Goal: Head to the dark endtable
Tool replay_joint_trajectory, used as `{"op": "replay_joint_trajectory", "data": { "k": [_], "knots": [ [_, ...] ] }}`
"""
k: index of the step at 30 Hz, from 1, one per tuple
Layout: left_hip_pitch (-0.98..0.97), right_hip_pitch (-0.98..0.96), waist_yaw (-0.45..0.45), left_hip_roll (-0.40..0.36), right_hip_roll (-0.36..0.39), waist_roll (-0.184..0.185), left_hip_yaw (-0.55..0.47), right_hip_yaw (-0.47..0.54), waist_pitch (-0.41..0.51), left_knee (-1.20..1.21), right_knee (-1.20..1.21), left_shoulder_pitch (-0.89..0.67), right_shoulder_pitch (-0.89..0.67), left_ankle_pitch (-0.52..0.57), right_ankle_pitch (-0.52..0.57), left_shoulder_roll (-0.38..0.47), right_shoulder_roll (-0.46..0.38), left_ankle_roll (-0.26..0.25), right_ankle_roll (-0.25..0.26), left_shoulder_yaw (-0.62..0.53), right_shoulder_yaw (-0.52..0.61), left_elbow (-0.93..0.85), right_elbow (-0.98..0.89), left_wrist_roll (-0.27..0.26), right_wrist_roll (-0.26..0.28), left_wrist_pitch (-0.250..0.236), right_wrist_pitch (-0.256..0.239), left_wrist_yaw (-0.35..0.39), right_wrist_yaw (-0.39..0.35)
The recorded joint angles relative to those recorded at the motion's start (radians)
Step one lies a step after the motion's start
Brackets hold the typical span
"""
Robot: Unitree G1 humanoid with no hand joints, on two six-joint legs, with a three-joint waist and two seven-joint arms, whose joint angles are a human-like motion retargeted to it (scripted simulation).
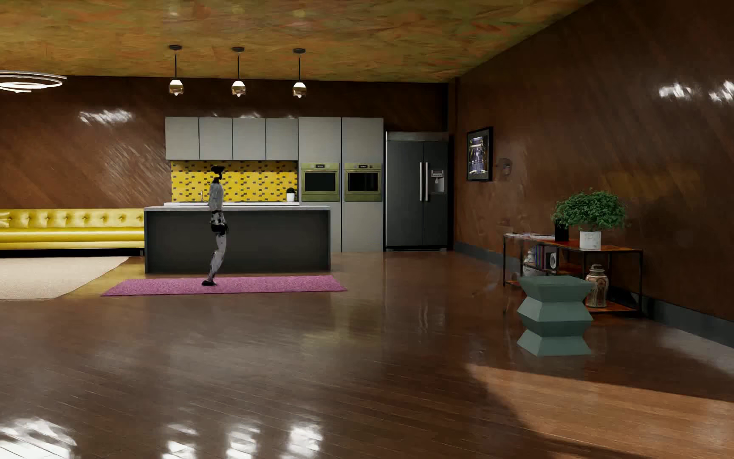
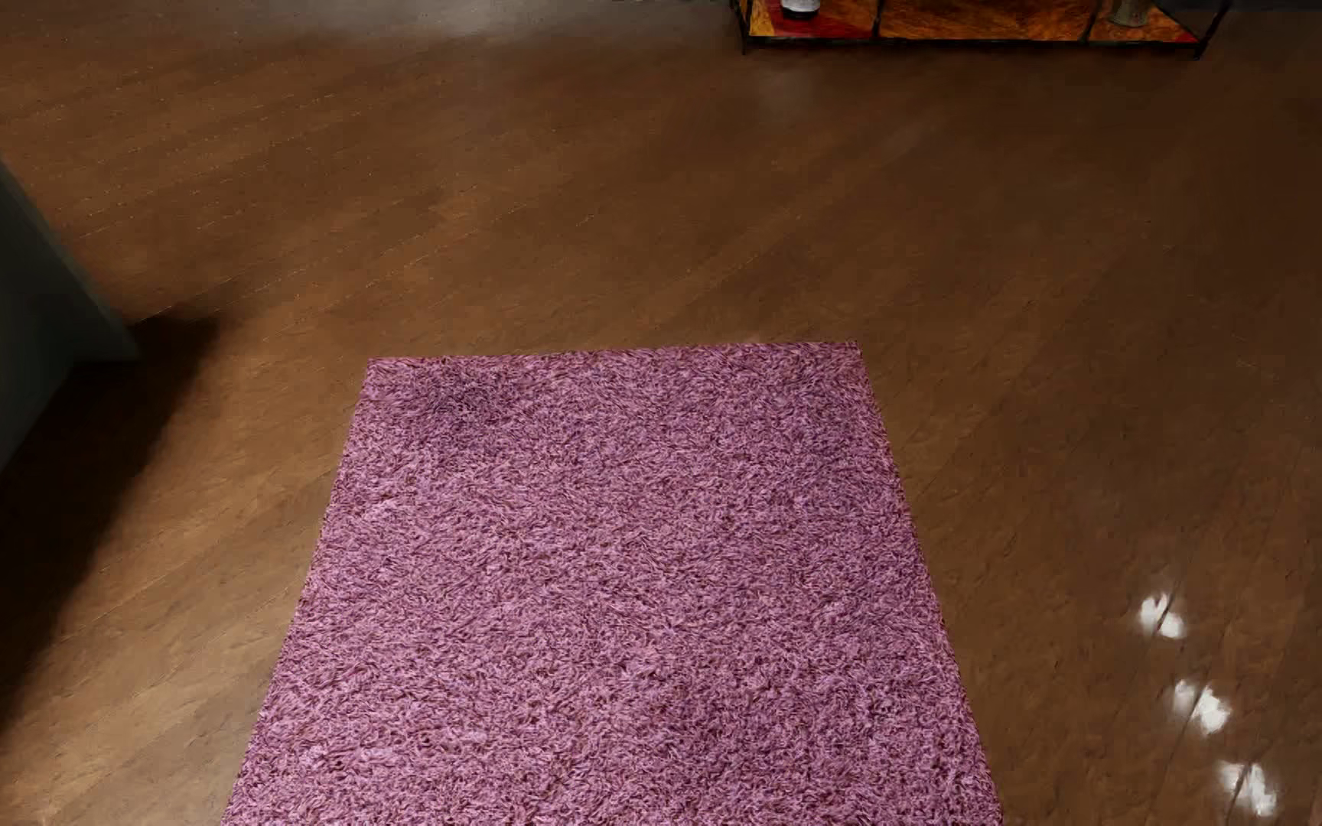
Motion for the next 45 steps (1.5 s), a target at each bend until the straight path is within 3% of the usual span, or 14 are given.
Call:
{"op": "replay_joint_trajectory", "data": {
  "k": [2,3,7,16,19,22,25,29,32,33,36,38,42,45],
  "knots": [
    [0.012,-0.016,0.031,0.006,0.025,0.015,0.0,0.0,-0.018,-0.065,0.026,0.038,0.013,-0.075,0.009,-0.002,-0.001,0.0,0.0,0.096,0.002,0.009,-0.008,0.0,0.0,0.0,0.0,0.0,0.0],
    [-0.041,-0.022,-0.005,-0.002,0.018,0.003,0.0,0.0,-0.002,0.266,0.036,0.034,0.0,-0.201,0.021,0.005,-0.005,0.0,0.0,0.074,0.005,0.005,-0.017,0.0,0.0,0.0,0.0,0.0,0.0],
    [-0.269,0.088,0.037,0.028,0.032,0.025,0.0,0.0,0.076,0.688,0.043,0.067,-0.038,-0.178,-0.084,-0.014,-0.038,0.0,0.0,0.084,0.035,0.021,-0.071,0.0,0.0,0.0,0.0,0.0,0.0],
    [-0.625,0.395,0.26,0.062,-0.037,-0.005,0.0,0.0,0.081,0.392,-0.065,0.152,-0.152,0.025,-0.355,0.001,-0.038,0.0,0.0,0.099,-0.032,0.108,-0.107,0.0,0.0,0.0,0.0,0.0,0.0],
    [-0.668,0.43,0.321,0.039,-0.104,-0.048,0.0,0.0,0.075,0.59,0.006,0.145,-0.123,0.006,-0.199,0.014,-0.017,0.0,0.0,0.058,0.005,0.128,-0.034,0.0,0.0,0.0,0.0,0.0,0.0],
    [-0.536,0.292,0.244,-0.018,-0.133,-0.046,0.0,0.0,0.071,0.648,0.416,0.126,-0.028,-0.115,0.226,0.003,-0.015,0.0,0.0,0.116,0.042,0.122,-0.019,0.0,0.0,0.0,0.0,0.0,0.0],
    [-0.323,-0.044,0.095,-0.038,-0.101,-0.007,0.0,0.0,0.09,0.55,0.878,0.082,0.032,-0.18,0.219,-0.007,-0.018,0.0,0.0,0.14,0.024,0.02,0.007,0.0,0.0,0.0,0.0,0.0,0.0],
    [0.033,-0.302,-0.123,-0.003,-0.057,0.049,0.0,0.0,0.1,0.321,0.346,0.036,0.109,-0.223,0.44,0.02,-0.05,0.0,0.0,0.183,0.05,-0.136,0.013,0.0,0.0,0.0,0.0,0.0,0.0],
    [0.208,-0.374,-0.179,-0.002,-0.058,0.054,0.0,0.0,0.07,0.264,-0.021,-0.03,0.15,-0.343,-0.079,0.048,-0.051,0.0,0.0,0.194,0.052,-0.179,0.036,0.0,0.0,0.0,0.0,0.0,0.0],
    [0.234,-0.397,-0.21,0.001,-0.069,0.056,0.0,0.0,0.066,0.279,-0.009,-0.038,0.154,-0.358,-0.13,0.041,-0.051,0.0,0.0,0.219,0.073,-0.169,0.043,0.0,0.0,0.0,0.0,0.0,0.0],
    [0.268,-0.461,-0.248,0.068,-0.012,0.119,0.0,0.0,0.074,0.46,0.179,-0.003,0.156,-0.1,0.399,-0.002,-0.044,0.0,0.0,0.257,0.104,-0.09,0.072,0.0,0.0,0.0,0.0,0.0,0.0],
    [0.132,-0.364,-0.193,0.103,0.05,0.133,0.0,0.0,0.064,0.832,0.242,0.06,0.156,0.23,0.38,-0.024,-0.037,0.0,0.0,0.223,0.077,-0.038,0.086,0.0,0.0,0.0,0.0,0.0,0.0],
    [-0.233,-0.015,0.023,0.114,0.041,0.074,0.0,0.0,0.078,1.129,0.124,0.137,0.051,-0.175,0.113,-0.012,-0.05,0.0,0.0,0.159,0.076,0.015,0.01,0.0,0.0,0.0,0.0,0.0,0.0],
    [-0.358,0.252,0.155,0.122,-0.01,0.021,0.0,0.0,0.075,0.668,-0.016,0.196,-0.055,-0.117,-0.118,0.015,-0.085,0.0,0.0,0.157,0.065,0.035,-0.067,0.0,0.0,0.0,0.0,0.0,0.0]
  ]
}}
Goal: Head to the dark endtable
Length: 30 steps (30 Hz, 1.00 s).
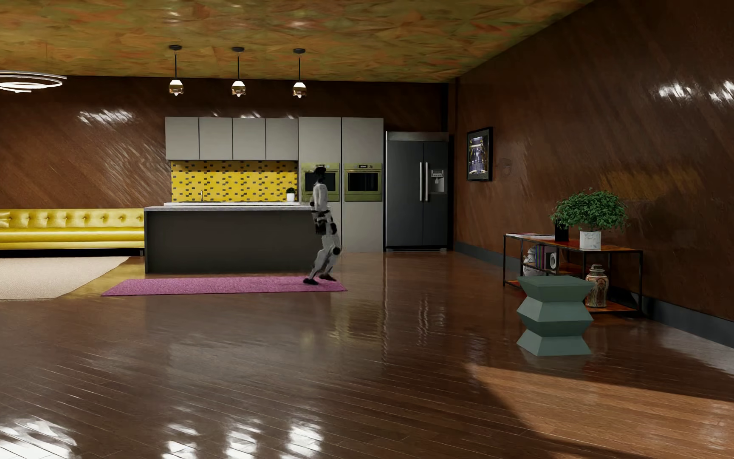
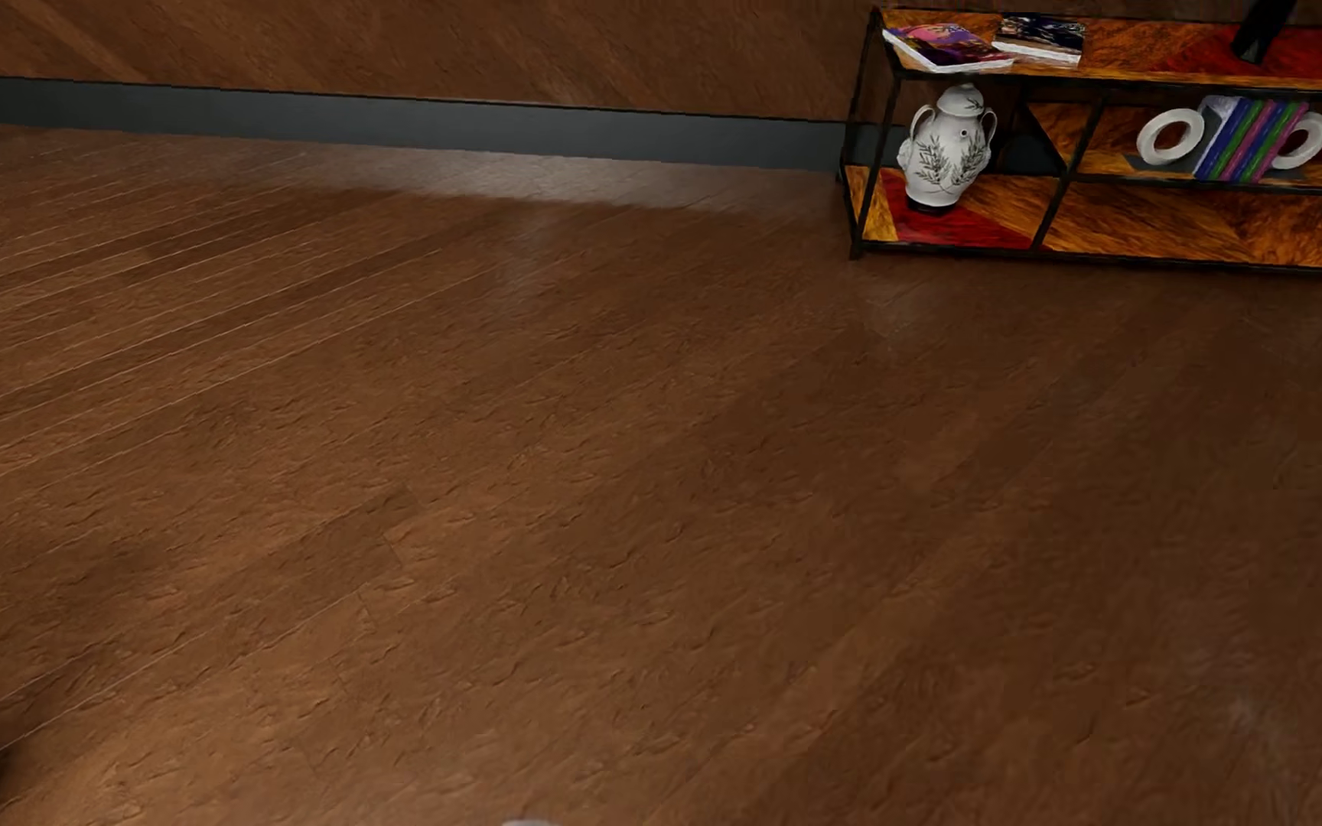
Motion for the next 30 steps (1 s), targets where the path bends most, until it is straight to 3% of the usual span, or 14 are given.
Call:
{"op": "replay_joint_trajectory", "data": {
  "k": [3,5,8,10,14,15,16,17,18,19,23,25,28,30],
  "knots": [
    [-0.093,0.13,0.041,0.009,-0.009,-0.014,0.0,0.0,-0.047,-0.732,-0.026,0.006,-0.083,0.269,-0.135,0.009,-0.013,0.0,0.0,-0.018,-0.129,0.043,-0.03,0.0,0.0,0.0,0.0,0.0,0.0],
    [-0.152,0.201,0.096,-0.02,-0.06,-0.036,0.0,0.0,-0.036,-0.302,0.038,-0.002,-0.072,0.199,-0.05,0.017,-0.03,0.0,0.0,-0.052,-0.191,0.056,-0.082,0.0,0.0,0.0,0.0,0.0,0.0],
    [-0.105,0.033,0.096,-0.125,-0.129,-0.085,0.0,0.0,-0.046,-0.118,0.579,-0.019,0.01,0.16,0.444,0.007,0.032,0.0,0.0,-0.037,-0.214,0.108,-0.02,0.0,0.0,0.0,0.0,0.0,0.0],
    [0.062,-0.204,0.035,-0.155,-0.143,-0.076,0.0,0.0,-0.007,-0.165,0.98,-0.039,0.022,0.087,0.383,0.002,0.045,0.0,0.0,-0.018,-0.115,0.054,0.019,0.0,0.0,0.0,0.0,0.0,0.0],
    [0.352,-0.507,-0.192,-0.107,-0.095,-0.002,0.0,0.0,0.0,-0.324,0.443,-0.098,0.132,0.03,0.536,0.019,0.068,0.0,0.0,0.0,-0.078,-0.114,0.104,0.0,0.0,0.0,0.0,0.0,0.0],
    [0.435,-0.519,-0.22,-0.105,-0.084,0.001,0.0,0.0,-0.009,-0.364,0.2,-0.105,0.155,-0.002,0.433,0.027,0.068,0.0,0.0,0.017,-0.083,-0.152,0.13,0.0,0.0,0.0,0.0,0.0,0.0],
    [0.497,-0.516,-0.235,-0.124,-0.076,-0.011,0.0,0.0,-0.027,-0.394,0.071,-0.117,0.172,-0.044,0.081,0.039,0.061,0.0,0.0,0.052,-0.054,-0.188,0.134,0.0,0.0,0.0,0.0,0.0,0.0],
    [0.531,-0.538,-0.245,-0.129,-0.084,-0.018,0.0,0.0,-0.052,-0.395,-0.285,-0.122,0.194,-0.101,0.364,0.053,0.051,0.0,0.0,0.082,-0.031,-0.214,0.134,0.0,0.0,0.0,0.0,0.0,0.0],
    [0.561,-0.557,-0.257,-0.144,-0.084,-0.025,0.0,0.0,-0.06,-0.391,-0.314,-0.128,0.215,-0.138,0.403,0.06,0.046,0.0,0.0,0.109,-0.009,-0.215,0.145,0.0,0.0,0.0,0.0,0.0,0.0],
    [0.591,-0.591,-0.274,-0.14,-0.067,-0.012,0.0,0.0,-0.052,-0.361,0.046,-0.12,0.224,-0.144,0.058,0.054,0.043,0.0,0.0,0.143,0.007,-0.205,0.158,0.0,0.0,0.0,0.0,0.0,0.0],
    [0.383,-0.538,-0.234,-0.004,0.095,0.073,0.0,0.0,-0.023,0.331,0.187,-0.05,0.242,0.214,0.48,0.006,0.026,0.0,0.0,0.171,-0.014,-0.077,0.19,0.0,0.0,0.0,0.0,0.0,0.0],
    [0.179,-0.392,-0.185,0.002,0.102,0.044,0.0,0.0,0.013,0.402,0.153,-0.039,0.214,0.058,0.412,0.004,0.023,0.0,0.0,0.126,-0.068,-0.029,0.147,0.0,0.0,0.0,0.0,0.0,0.0],
    [0.055,-0.216,-0.046,-0.005,0.092,-0.037,0.0,0.0,0.009,-0.148,0.103,0.027,0.152,0.071,0.22,0.031,0.007,0.0,0.0,0.134,-0.108,-0.026,0.036,0.0,0.0,0.0,0.0,0.0,0.0],
    [-0.006,-0.161,-0.018,0.017,0.076,-0.066,0.0,0.0,-0.026,-0.388,0.108,0.074,0.116,0.592,0.093,0.03,-0.014,0.0,0.0,0.133,-0.178,-0.019,-0.03,0.0,0.0,0.0,0.0,0.0,0.0]
  ]
}}
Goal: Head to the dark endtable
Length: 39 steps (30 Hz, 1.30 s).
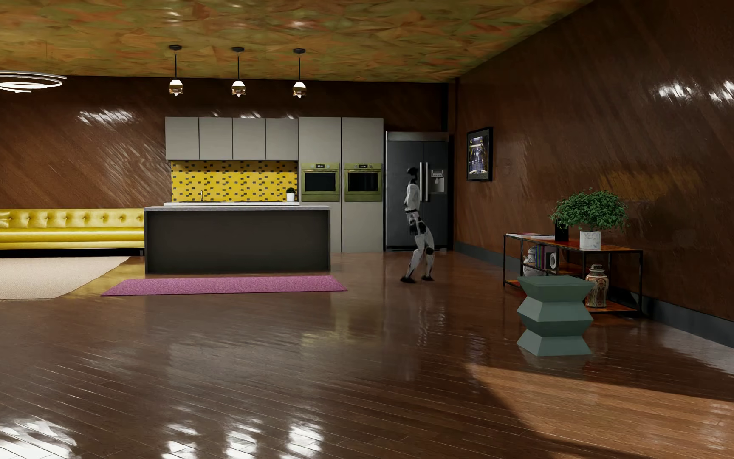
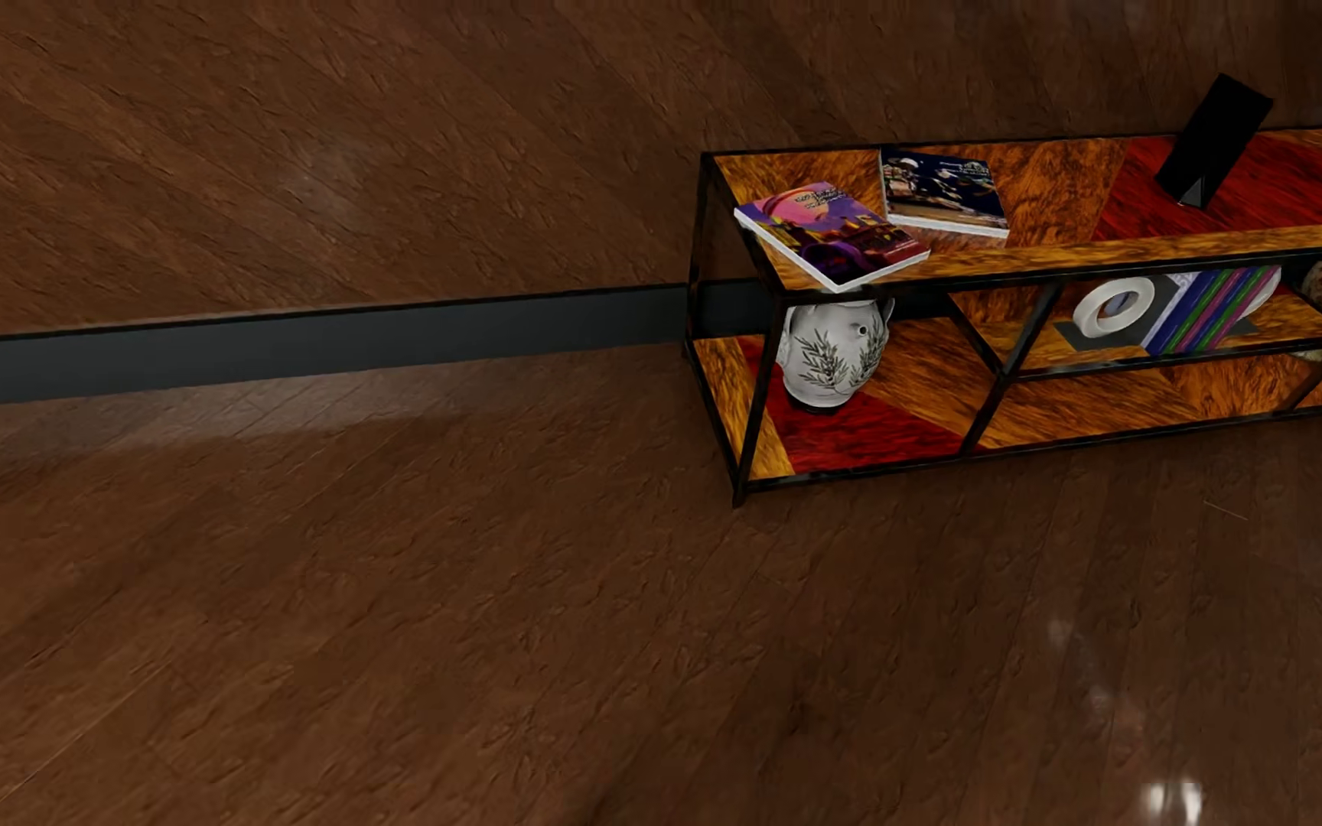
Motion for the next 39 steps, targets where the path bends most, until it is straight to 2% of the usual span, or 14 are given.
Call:
{"op": "replay_joint_trajectory", "data": {
  "k": [1,3,7,15,16,18,20,22,26,32,34,36,38,39],
  "knots": [
    [-0.017,0.049,0.02,0.027,-0.001,0.006,0.0,0.0,-0.005,0.032,0.018,0.026,-0.012,0.072,-0.07,-0.002,-0.016,0.0,0.0,-0.007,-0.022,0.002,-0.027,0.0,0.0,0.0,0.0,0.0,0.0],
    [0.029,0.089,0.067,0.011,-0.019,-0.015,0.0,0.0,0.009,0.158,0.141,0.035,-0.024,-0.205,-0.061,0.001,-0.021,0.0,0.0,-0.025,-0.046,0.02,-0.055,0.0,0.0,0.0,0.0,0.0,0.0],
    [0.181,-0.144,0.025,0.078,-0.096,-0.075,0.0,0.0,0.033,0.16,0.375,-0.067,-0.054,-0.435,0.362,0.043,0.059,0.0,0.0,0.002,0.017,0.05,-0.044,0.0,0.0,0.0,0.0,0.0,0.0],
    [0.564,-0.554,-0.207,0.073,-0.24,-0.003,0.0,0.0,-0.007,0.047,0.011,-0.12,0.143,-0.657,0.101,0.04,0.044,0.0,0.0,0.019,0.165,-0.165,0.141,0.0,0.0,0.0,0.0,0.0,0.0],
    [0.585,-0.586,-0.254,0.071,-0.26,0.009,0.0,0.0,0.0,0.055,0.004,-0.152,0.163,-0.681,0.103,0.047,0.034,0.0,0.0,-0.009,0.195,-0.18,0.172,0.0,0.0,0.0,0.0,0.0,0.0],
    [0.647,-0.679,-0.331,0.097,-0.265,0.047,0.0,0.0,0.025,0.075,0.138,-0.198,0.196,-0.651,0.39,0.061,0.024,0.0,0.0,-0.018,0.219,-0.197,0.227,0.0,0.0,0.0,0.0,0.0,0.0],
    [0.648,-0.671,-0.362,0.134,-0.206,0.085,0.0,0.0,0.018,0.16,0.219,-0.175,0.187,-0.471,0.374,0.059,0.027,0.0,0.0,0.019,0.277,-0.18,0.283,0.0,0.0,0.0,0.0,0.0,0.0],
    [0.484,-0.587,-0.291,0.104,-0.15,0.094,0.0,0.0,-0.007,0.393,0.232,-0.154,0.211,-0.364,0.24,0.05,0.032,0.0,0.0,-0.003,0.232,-0.127,0.251,0.0,0.0,0.0,0.0,0.0,0.0],
    [0.117,-0.168,-0.07,0.006,-0.005,0.103,0.0,0.0,0.05,0.777,0.023,-0.066,0.079,-0.598,0.049,0.038,0.022,0.0,0.0,-0.077,0.196,-0.087,0.109,0.0,0.0,0.0,0.0,0.0,0.0],
    [-0.204,0.293,0.171,-0.033,-0.072,0.098,0.0,0.0,-0.008,-0.014,-0.148,0.084,-0.149,-0.522,-0.242,0.033,-0.023,0.0,0.0,-0.158,-0.124,-0.019,-0.206,0.0,0.0,0.0,0.0,0.0,0.0],
    [-0.246,0.377,0.245,-0.016,-0.145,0.095,0.0,0.0,-0.021,0.011,-0.125,0.11,-0.179,-0.541,-0.207,0.035,-0.032,0.0,0.0,-0.158,-0.185,-0.009,-0.26,0.0,0.0,0.0,0.0,0.0,0.0],
    [-0.303,0.379,0.256,-0.074,-0.258,0.033,0.0,0.0,-0.009,0.281,0.053,0.085,-0.148,-0.453,0.012,0.031,0.007,0.0,0.0,-0.195,-0.205,0.07,-0.227,0.0,0.0,0.0,0.0,0.0,0.0],
    [-0.201,0.191,0.189,-0.117,-0.25,0.04,0.0,0.0,-0.007,0.365,0.509,0.041,-0.107,-0.563,0.288,0.005,0.011,0.0,0.0,-0.172,-0.143,0.075,-0.149,0.0,0.0,0.0,0.0,0.0,0.0],
    [-0.106,0.082,0.113,-0.158,-0.252,0.031,0.0,0.0,0.006,0.327,0.722,0.026,-0.102,-0.579,0.277,-0.004,0.018,0.0,0.0,-0.156,-0.08,0.03,-0.095,0.0,0.0,0.0,0.0,0.0,0.0]
  ]
}}
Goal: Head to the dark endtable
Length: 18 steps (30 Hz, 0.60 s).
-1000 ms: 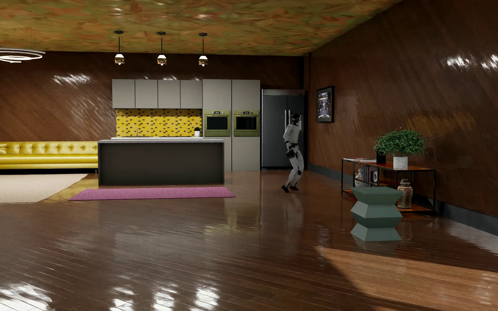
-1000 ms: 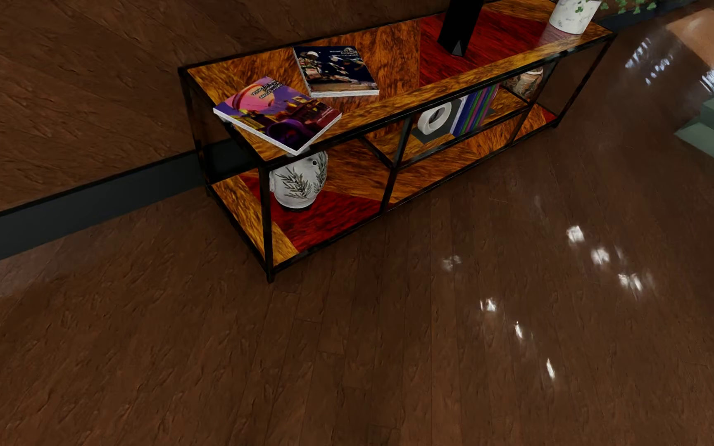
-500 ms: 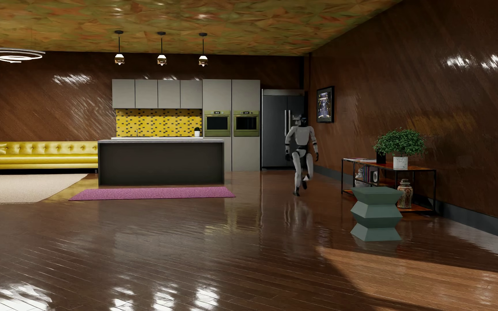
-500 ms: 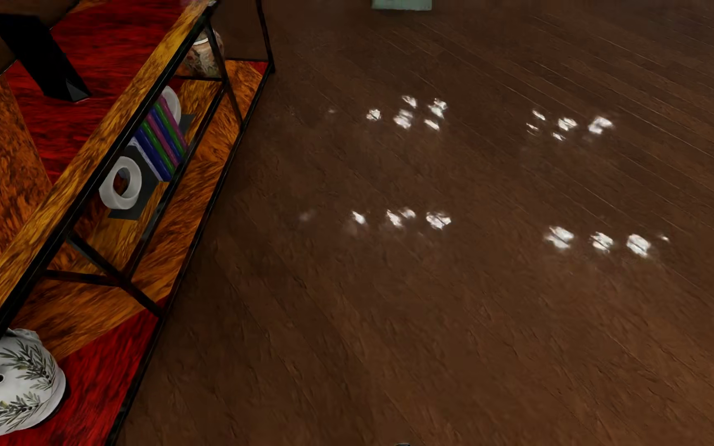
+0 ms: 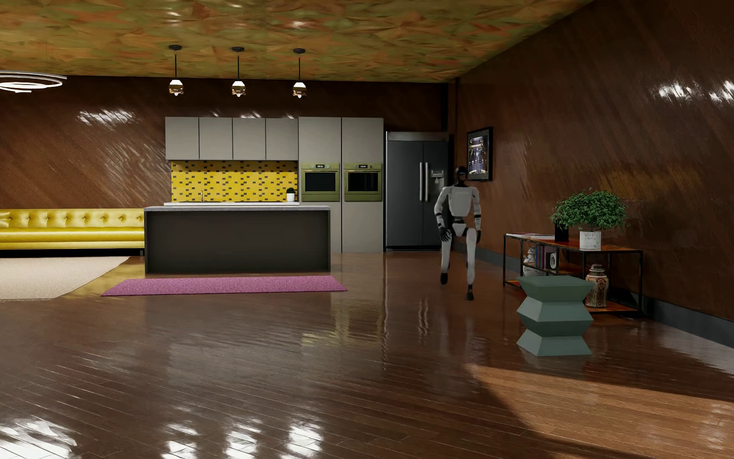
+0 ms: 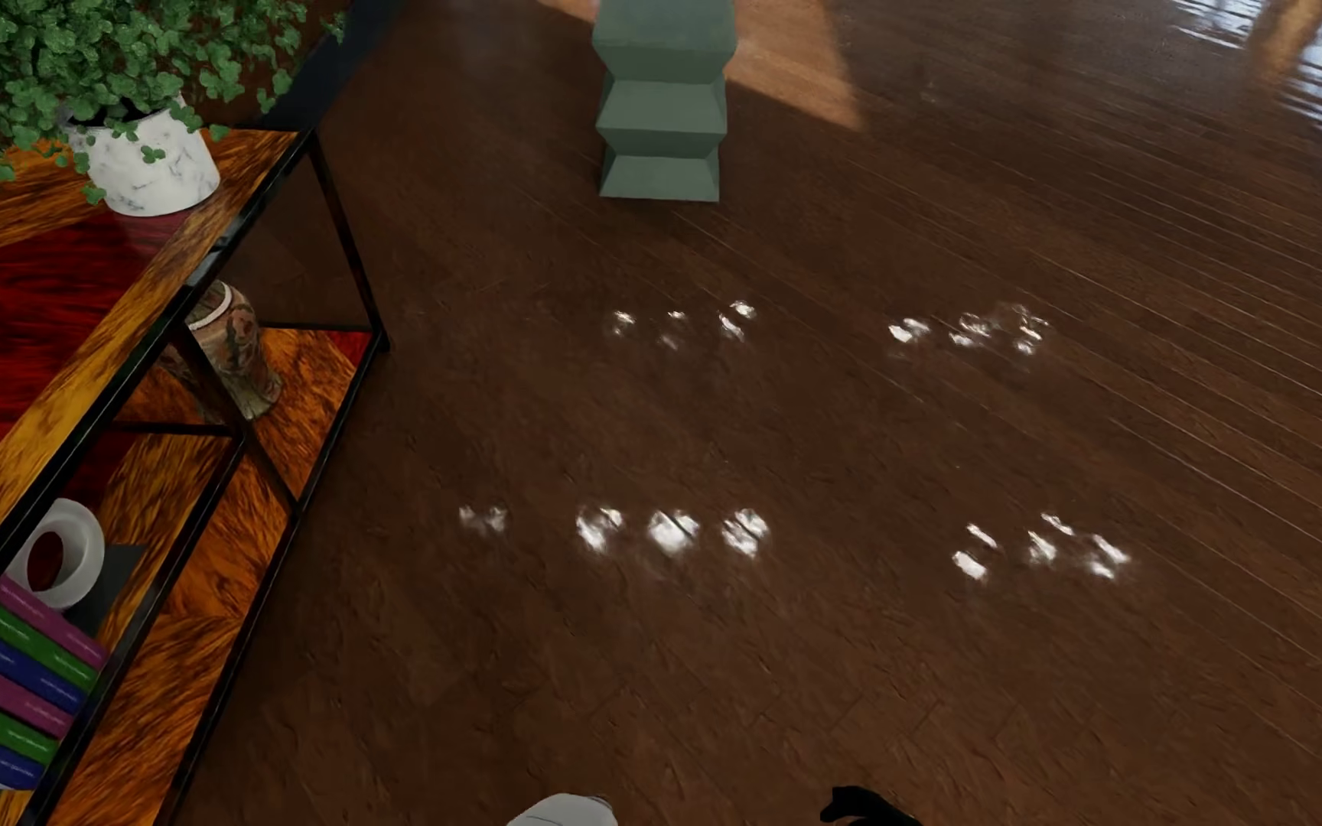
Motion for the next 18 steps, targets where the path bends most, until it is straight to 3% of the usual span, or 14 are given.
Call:
{"op": "replay_joint_trajectory", "data": {
  "k": [3,4,6,7,8,9,10,11,12,13,14,15,17,18],
  "knots": [
    [0.286,-0.294,-0.223,-0.019,0.088,0.076,0.0,0.0,0.013,-0.175,0.075,-0.084,0.142,0.008,0.007,-0.026,0.007,0.0,0.0,0.061,0.048,-0.19,0.086,0.0,0.0,0.0,0.0,0.0,0.0],
    [0.382,-0.363,-0.266,-0.015,0.106,0.075,0.0,0.0,0.018,-0.231,-0.088,-0.113,0.141,0.003,0.081,-0.022,0.043,0.0,0.0,0.102,0.143,-0.257,0.253,0.0,0.0,0.0,0.0,0.0,0.0],
    [0.551,-0.465,-0.349,0.008,0.118,0.091,0.0,0.0,0.011,-0.321,-0.516,-0.17,0.236,-0.025,0.214,-0.02,0.02,0.0,0.0,0.145,0.244,-0.401,0.274,0.0,0.0,0.0,0.0,0.0,0.0],
    [0.62,-0.486,-0.381,0.015,0.106,0.08,0.0,0.0,0.005,-0.339,-0.712,-0.207,0.269,-0.059,0.073,-0.008,0.026,0.0,0.0,0.174,0.268,-0.456,0.299,0.0,0.0,0.0,0.0,0.0,0.0],
    [0.665,-0.512,-0.414,0.024,0.092,0.07,0.0,0.0,-0.005,-0.342,-0.821,-0.239,0.3,-0.099,-0.23,0.005,0.024,0.0,0.0,0.187,0.305,-0.496,0.307,0.0,0.0,0.0,0.0,0.0,0.0],
    [0.698,-0.54,-0.445,0.043,0.078,0.065,0.0,0.0,-0.013,-0.33,-0.796,-0.26,0.326,-0.136,-0.43,0.012,0.027,0.0,0.0,0.213,0.319,-0.518,0.317,0.0,0.0,0.0,0.0,0.0,0.0],
    [0.73,-0.564,-0.481,0.064,0.082,0.066,0.0,0.0,-0.009,-0.307,-0.802,-0.271,0.346,-0.134,-0.436,0.013,0.029,0.0,0.0,0.233,0.342,-0.52,0.328,0.0,0.0,0.0,0.0,0.0,0.0],
    [0.775,-0.584,-0.501,0.089,0.1,0.076,0.0,0.0,-0.003,-0.281,-0.781,-0.268,0.359,-0.087,-0.255,0.004,0.029,0.0,0.0,0.252,0.358,-0.488,0.344,0.0,0.0,0.0,0.0,0.0,0.0],
    [0.771,-0.621,-0.494,0.106,0.13,0.091,0.0,0.0,-0.023,-0.218,-0.737,-0.251,0.364,0.038,0.007,-0.01,0.034,0.0,0.0,0.264,0.37,-0.448,0.357,0.0,0.0,0.0,0.0,0.0,0.0],
    [0.728,-0.625,-0.477,0.154,0.177,0.125,0.0,0.0,-0.028,-0.058,-0.654,-0.231,0.352,0.237,0.138,-0.034,0.034,0.0,0.0,0.249,0.397,-0.364,0.375,0.0,0.0,0.0,0.0,0.0,0.0],
    [0.683,-0.571,-0.452,0.169,0.208,0.13,0.0,0.0,-0.015,0.112,-0.598,-0.208,0.334,0.404,0.136,-0.053,0.03,0.0,0.0,0.221,0.39,-0.266,0.373,0.0,0.0,0.0,0.0,0.0,0.0],
    [0.565,-0.51,-0.428,0.168,0.234,0.119,0.0,0.0,-0.005,0.326,-0.591,-0.196,0.296,0.391,0.11,-0.043,0.042,0.0,0.0,0.169,0.375,-0.184,0.355,0.0,0.0,0.0,0.0,0.0,0.0],
    [0.379,-0.32,-0.303,0.168,0.256,0.098,0.0,0.0,0.018,0.574,-0.641,-0.18,0.228,0.079,0.006,-0.052,0.03,0.0,0.0,0.072,0.309,-0.034,0.26,0.0,0.0,0.0,0.0,0.0,0.0],
    [0.3,-0.228,-0.236,0.16,0.248,0.078,0.0,0.0,0.016,0.572,-0.674,-0.146,0.18,0.005,-0.047,-0.048,0.025,0.0,0.0,0.039,0.289,0.014,0.22,0.0,0.0,0.0,0.0,0.0,0.0]
  ]
}}
